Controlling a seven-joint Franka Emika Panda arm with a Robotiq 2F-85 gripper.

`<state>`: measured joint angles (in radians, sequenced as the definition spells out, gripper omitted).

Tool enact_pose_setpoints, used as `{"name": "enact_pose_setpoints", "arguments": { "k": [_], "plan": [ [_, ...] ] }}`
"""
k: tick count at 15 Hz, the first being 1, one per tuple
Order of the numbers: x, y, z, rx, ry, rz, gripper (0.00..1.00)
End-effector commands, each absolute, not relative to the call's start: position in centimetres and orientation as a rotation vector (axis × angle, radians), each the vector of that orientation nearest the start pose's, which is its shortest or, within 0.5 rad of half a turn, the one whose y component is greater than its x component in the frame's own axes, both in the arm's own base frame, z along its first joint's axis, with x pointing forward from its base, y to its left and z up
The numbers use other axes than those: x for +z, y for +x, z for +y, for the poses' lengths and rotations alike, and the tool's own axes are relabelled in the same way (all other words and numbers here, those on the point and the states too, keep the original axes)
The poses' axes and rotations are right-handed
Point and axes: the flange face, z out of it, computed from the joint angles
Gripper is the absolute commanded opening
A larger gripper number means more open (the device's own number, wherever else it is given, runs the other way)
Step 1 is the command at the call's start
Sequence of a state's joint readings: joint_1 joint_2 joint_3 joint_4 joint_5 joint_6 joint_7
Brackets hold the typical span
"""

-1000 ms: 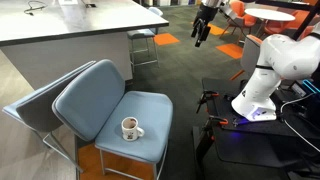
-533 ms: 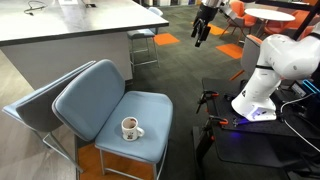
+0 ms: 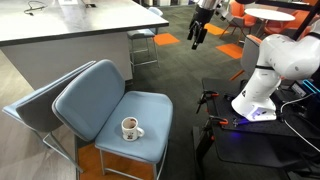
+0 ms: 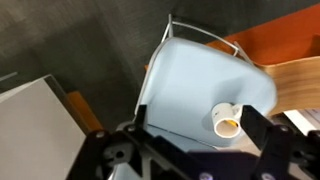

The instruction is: Take the brush out of the mug and put it on the chair

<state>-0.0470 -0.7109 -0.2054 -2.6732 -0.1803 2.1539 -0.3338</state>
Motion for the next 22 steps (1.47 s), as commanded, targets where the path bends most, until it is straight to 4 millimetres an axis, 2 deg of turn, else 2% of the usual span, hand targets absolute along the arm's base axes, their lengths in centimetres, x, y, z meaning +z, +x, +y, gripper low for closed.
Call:
{"name": "enact_pose_setpoints", "arguments": {
  "k": [1,7,10,14,17,22],
  "plan": [
    [44.9,39.1,-7.2,-0.259,-3.148,-0.266,1.00],
    [40.8,49.7,-2.2,-0.091,-3.118,0.119,1.00],
    [38.6,55.1,-1.0,-0.019,-3.039,0.292,1.00],
    [35.8,61.5,0.1,0.006,-2.969,0.427,1.00],
    [33.5,65.3,1.9,0.047,-2.935,0.512,1.00],
    [29.9,69.6,6.1,0.129,-2.876,0.595,1.00]
  ]
}}
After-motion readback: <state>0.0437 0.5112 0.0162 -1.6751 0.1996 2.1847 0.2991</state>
